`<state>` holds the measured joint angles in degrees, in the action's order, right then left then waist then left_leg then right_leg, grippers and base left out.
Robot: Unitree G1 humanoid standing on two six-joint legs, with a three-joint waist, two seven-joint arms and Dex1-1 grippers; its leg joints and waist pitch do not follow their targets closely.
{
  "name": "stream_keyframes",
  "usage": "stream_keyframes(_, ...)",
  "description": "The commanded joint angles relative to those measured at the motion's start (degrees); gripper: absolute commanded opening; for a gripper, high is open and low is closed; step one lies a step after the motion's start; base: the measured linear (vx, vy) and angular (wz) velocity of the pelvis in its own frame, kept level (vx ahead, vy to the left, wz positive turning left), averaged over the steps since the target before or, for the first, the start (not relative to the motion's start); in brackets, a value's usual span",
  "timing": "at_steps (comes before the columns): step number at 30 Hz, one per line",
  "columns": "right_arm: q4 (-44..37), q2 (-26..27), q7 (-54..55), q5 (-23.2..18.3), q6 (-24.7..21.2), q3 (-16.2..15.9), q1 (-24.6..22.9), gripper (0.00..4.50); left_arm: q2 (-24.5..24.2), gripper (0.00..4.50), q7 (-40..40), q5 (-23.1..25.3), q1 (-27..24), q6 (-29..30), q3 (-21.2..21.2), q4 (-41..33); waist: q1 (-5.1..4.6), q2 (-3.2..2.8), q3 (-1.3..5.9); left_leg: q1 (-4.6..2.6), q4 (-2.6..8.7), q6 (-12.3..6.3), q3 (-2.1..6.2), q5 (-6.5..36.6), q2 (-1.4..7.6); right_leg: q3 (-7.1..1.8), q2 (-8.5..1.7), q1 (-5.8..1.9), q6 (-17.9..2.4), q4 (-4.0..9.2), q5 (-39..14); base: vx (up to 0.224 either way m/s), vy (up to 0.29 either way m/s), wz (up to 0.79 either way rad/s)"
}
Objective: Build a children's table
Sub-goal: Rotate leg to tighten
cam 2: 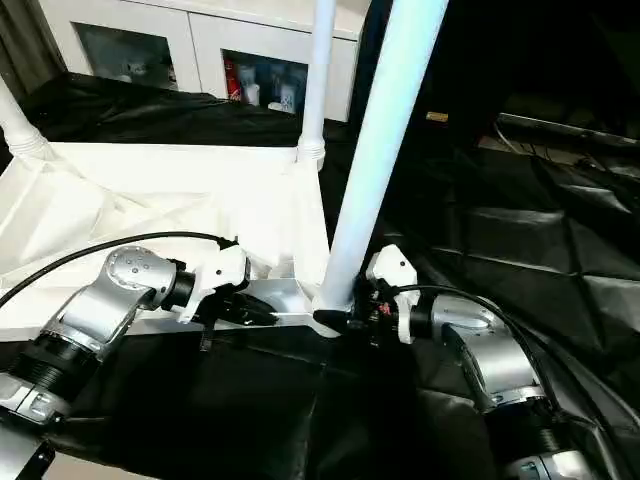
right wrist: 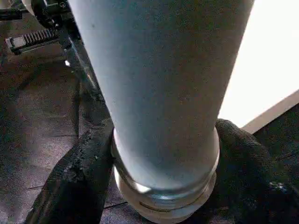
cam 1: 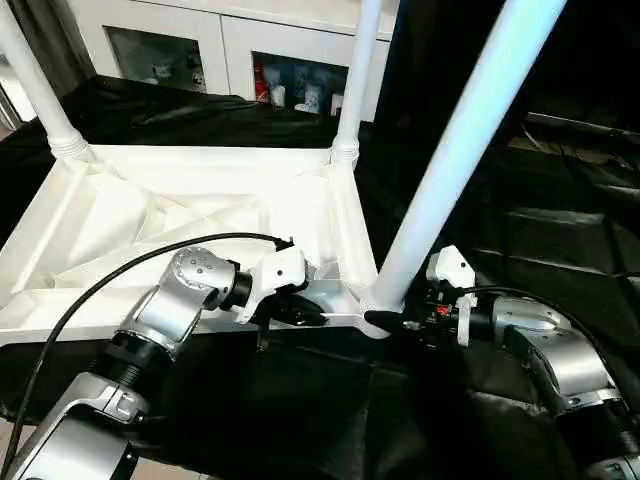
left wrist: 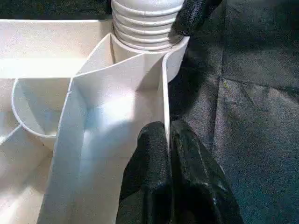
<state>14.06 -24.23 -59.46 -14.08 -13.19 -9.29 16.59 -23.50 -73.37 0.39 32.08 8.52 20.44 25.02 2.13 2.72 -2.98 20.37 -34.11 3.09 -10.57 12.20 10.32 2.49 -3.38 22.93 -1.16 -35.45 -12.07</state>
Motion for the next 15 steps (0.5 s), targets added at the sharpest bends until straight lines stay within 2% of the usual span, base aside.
stream_keyframes(1, -0.04, 1.81, 4.78, 1.39, -0.12, 0.15, -0.66, 2.79, 2.65, 0.0, 4.65, -0.05, 0.67, -0.34, -0.97, 2.33, 0.11, 0.09, 3.46, -0.21, 3.36, -6.0, 0.85, 1.42, 3.24, -2.91, -4.88, -3.46, -16.76, 3.09, 2.83, 0.0, 0.0, 0.0)
stream_keyframes(2, 0.37, 2.19, 6.09, 2.03, 0.06, 0.23, -0.74, 2.77, 3.16, 0.0, 5.77, -0.01, 0.87, -0.23, -1.36, 2.82, 0.14, 0.03, 3.27, -0.2, 3.43, -5.61, 0.85, 2.0, 3.16, -2.86, -4.81, -3.35, -16.53, 3.29, 1.83, 0.0, 0.0, 0.0)
stream_keyframes(4, 3.05, 4.0, 12.05, 4.68, 0.28, 0.64, -0.37, 2.76, 5.06, 0.0, 10.49, 0.6, 1.84, 1.22, -2.52, 4.65, -0.05, 0.12, 3.07, -0.46, 3.64, -3.32, 0.93, 5.94, 3.03, -2.91, -4.91, -3.23, -15.12, 4.03, -5.52, 0.0, 0.0, 0.0)
stream_keyframes(5, 3.75, 4.62, 13.66, 5.06, 0.22, 0.9, -0.23, 2.76, 5.38, 0.0, 11.31, 0.84, 2.0, 1.39, -2.56, 5.01, -0.04, 0.1, 3.05, -0.47, 3.69, -2.69, 0.96, 6.51, 3.11, -2.96, -4.99, -3.25, -14.7, 4.14, -6.96, 0.0, 0.0, 0.0)
stream_keyframes(6, 7.53, 8.41, 22.4, 6.29, -0.64, 2.79, 0.52, 2.75, 7.27, 0.0, 15.97, 2.19, 2.81, 2.5, -2.77, 6.95, -0.29, 0.05, 2.69, -0.5, 3.92, -1.45, 1.02, 8.85, 3.03, -2.96, -4.86, -2.89, -13.54, 4.58, -11.39, 0.0, 0.0, 0.0)
stream_keyframes(7, 7.53, 8.41, 22.4, 6.29, -0.64, 2.79, 0.52, 2.75, 7.27, 0.0, 15.97, 2.19, 2.81, 2.5, -2.77, 6.95, -0.41, 0.07, 2.59, -0.47, 3.97, -1.07, 1.08, 9.67, 2.94, -2.95, -4.89, -2.81, -12.8, 4.85, -13.86, 0.0, 0.0, 0.0)
stream_keyframes(9, 11.11, 13.85, 32.75, 6.0, -2.08, 5.82, 1.47, 2.75, 10.01, 0.0, 21.22, 3.45, 3.68, 3.94, -2.84, 9.22, -0.56, -0.09, 2.62, -0.78, 4.11, 0.16, 1.18, 10.92, 3.0, -3.06, -4.99, -2.59, -11.19, 5.33, -18.21, 0.0, 0.0, 0.0)
stream_keyframes(10, 12.43, 15.85, 35.53, 5.86, -2.35, 6.3, 2.06, 2.75, 11.44, 0.0, 23.23, 3.61, 4.05, 4.7, -2.99, 10.02, -0.55, -0.35, 2.66, -0.94, 4.14, 0.83, 1.3, 11.82, 2.91, -3.14, -5.1, -2.4, -10.59, 5.48, -19.98, 0.0, 0.0, 0.0)
stream_keyframes(11, 13.41, 17.18, 37.3, 5.98, -2.34, 6.37, 2.56, 2.75, 12.54, 0.0, 24.65, 3.66, 4.33, 5.24, -3.13, 10.57, -0.54, -0.12, 2.77, -0.61, 4.3, 1.01, 1.51, 11.2, 2.88, -2.98, -5.05, -2.81, -9.95, 5.44, -19.99, 0.0, 0.0, 0.0)
stream_keyframes(12, 14.5, 18.28, 38.99, 6.55, -1.98, 6.06, 3.24, 2.75, 13.71, 0.0, 26.11, 3.64, 4.63, 5.71, -3.38, 11.07, -0.53, -0.39, 2.7, -0.97, 4.33, 0.85, 1.35, 11.47, 2.94, -3.0, -4.88, -2.38, -9.95, 5.61, -19.14, 0.0, 0.0, 0.0)
stream_keyframes(13, 15.69, 19.55, 40.86, 7.08, -1.64, 5.85, 4.02, 2.75, 14.93, 0.0, 27.23, 3.79, 4.92, 5.91, -3.31, 11.48, -0.54, -0.41, 2.69, -1.14, 4.28, 0.72, 1.29, 11.99, 2.96, -3.05, -4.9, -2.22, -10.07, 5.68, -19.05, 0.0, 0.0, 0.0)
stream_keyframes(15, 16.95, 21.35, 43.15, 7.65, -1.13, 5.93, 4.98, 2.75, 16.43, 0.0, 28.35, 4.53, 5.37, 5.27, -2.82, 12.24, -0.65, -0.37, 2.61, -0.82, 4.55, 0.61, 1.45, 12.62, 2.75, -3.0, -4.91, -2.6, -9.68, 5.77, -19.94, 0.0, 0.0, 0.0)
